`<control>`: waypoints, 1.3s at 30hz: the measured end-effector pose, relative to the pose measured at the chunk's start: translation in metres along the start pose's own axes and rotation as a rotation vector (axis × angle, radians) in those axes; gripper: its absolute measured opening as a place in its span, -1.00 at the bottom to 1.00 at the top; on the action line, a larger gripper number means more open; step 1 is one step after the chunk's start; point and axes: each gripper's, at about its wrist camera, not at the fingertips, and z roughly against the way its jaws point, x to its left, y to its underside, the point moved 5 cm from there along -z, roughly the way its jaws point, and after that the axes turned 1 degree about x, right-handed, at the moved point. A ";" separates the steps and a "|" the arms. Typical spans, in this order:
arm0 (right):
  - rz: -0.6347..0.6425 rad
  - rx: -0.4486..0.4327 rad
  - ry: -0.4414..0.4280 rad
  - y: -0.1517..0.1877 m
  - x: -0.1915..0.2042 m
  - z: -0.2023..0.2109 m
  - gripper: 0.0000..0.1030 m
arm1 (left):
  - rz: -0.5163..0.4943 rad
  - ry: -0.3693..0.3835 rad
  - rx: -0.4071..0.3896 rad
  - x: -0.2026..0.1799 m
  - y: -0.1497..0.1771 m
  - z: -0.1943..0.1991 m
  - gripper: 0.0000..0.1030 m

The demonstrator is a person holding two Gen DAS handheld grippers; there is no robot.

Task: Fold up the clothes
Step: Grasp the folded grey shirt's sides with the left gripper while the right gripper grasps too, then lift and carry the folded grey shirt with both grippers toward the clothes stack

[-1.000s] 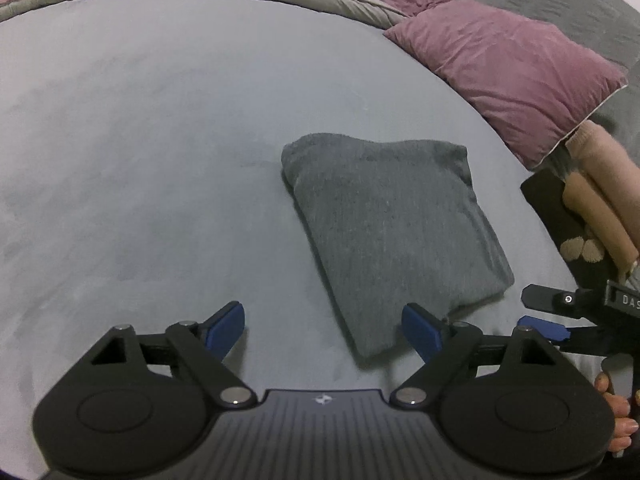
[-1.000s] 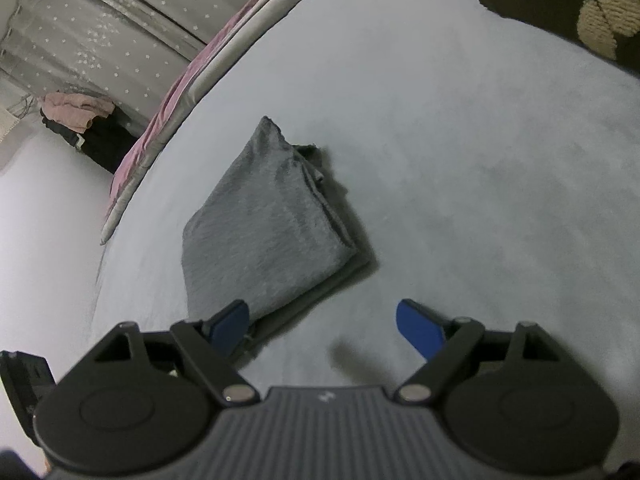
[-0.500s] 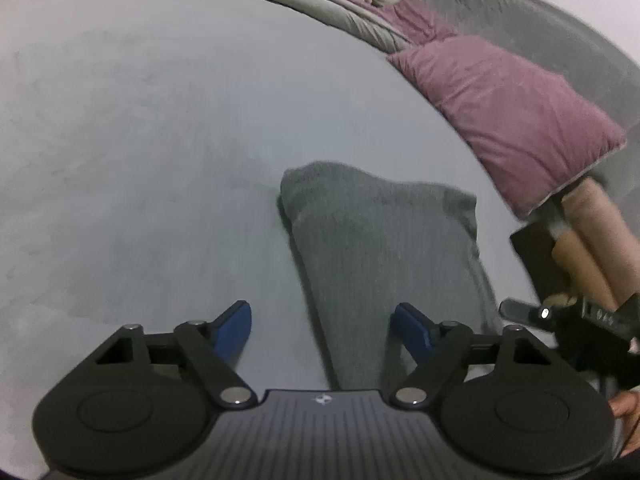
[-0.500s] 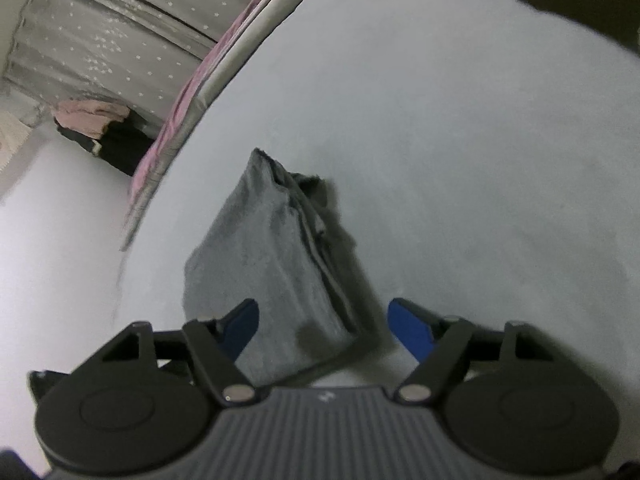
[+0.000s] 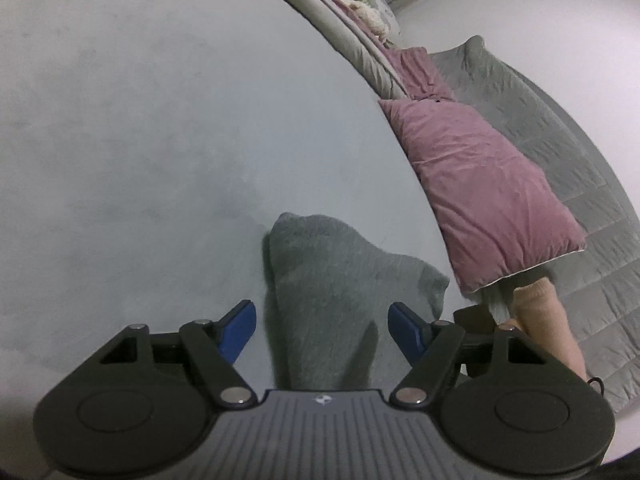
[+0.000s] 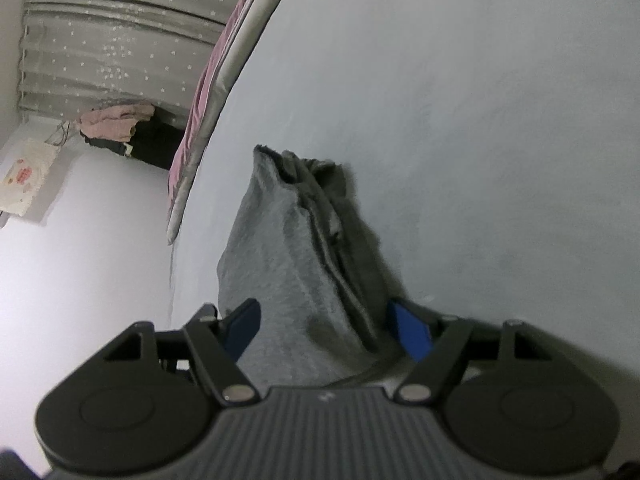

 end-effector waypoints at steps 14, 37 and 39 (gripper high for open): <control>0.002 -0.007 -0.009 -0.018 0.013 -0.034 0.17 | -0.013 -0.021 -0.051 -0.006 0.001 -0.014 0.11; 0.089 -0.080 0.012 -0.010 0.059 -0.040 -0.54 | 0.019 -0.060 -0.096 -0.034 -0.001 0.010 -0.37; 0.100 -0.083 0.010 -0.009 0.067 -0.033 -0.54 | 0.017 -0.063 -0.109 -0.040 -0.003 0.015 -0.37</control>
